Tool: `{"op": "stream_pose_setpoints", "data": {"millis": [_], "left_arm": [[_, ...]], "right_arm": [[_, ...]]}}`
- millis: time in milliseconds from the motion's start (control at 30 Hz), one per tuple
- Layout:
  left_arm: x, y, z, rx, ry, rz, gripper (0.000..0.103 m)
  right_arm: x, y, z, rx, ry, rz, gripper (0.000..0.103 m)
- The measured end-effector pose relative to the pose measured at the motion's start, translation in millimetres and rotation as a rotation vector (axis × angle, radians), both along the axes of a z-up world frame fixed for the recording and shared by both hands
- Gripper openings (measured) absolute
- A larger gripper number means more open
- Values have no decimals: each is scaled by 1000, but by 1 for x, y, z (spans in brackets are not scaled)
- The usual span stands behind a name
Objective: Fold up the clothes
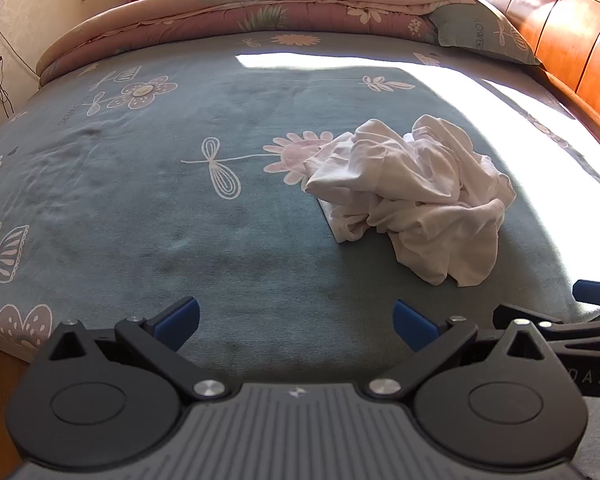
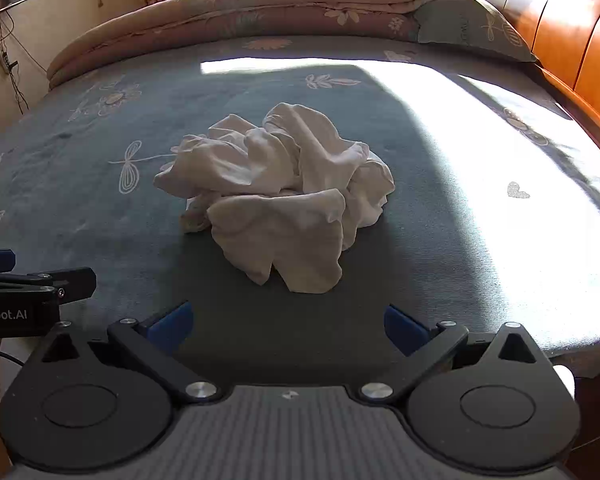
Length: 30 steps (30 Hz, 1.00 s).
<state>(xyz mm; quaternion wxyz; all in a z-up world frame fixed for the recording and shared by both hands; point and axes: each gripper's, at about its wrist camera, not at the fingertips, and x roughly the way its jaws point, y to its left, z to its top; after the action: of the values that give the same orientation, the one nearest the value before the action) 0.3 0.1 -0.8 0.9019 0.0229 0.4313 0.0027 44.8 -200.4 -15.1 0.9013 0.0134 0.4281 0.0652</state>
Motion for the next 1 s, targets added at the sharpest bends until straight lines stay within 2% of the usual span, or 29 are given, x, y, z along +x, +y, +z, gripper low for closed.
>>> {"op": "stream_pose_setpoints", "data": {"millis": [1000], "left_arm": [[1,-1,-3,-19,25,-8,102]], "right_arm": [[-1,1,-1,7,5,4,103]]}}
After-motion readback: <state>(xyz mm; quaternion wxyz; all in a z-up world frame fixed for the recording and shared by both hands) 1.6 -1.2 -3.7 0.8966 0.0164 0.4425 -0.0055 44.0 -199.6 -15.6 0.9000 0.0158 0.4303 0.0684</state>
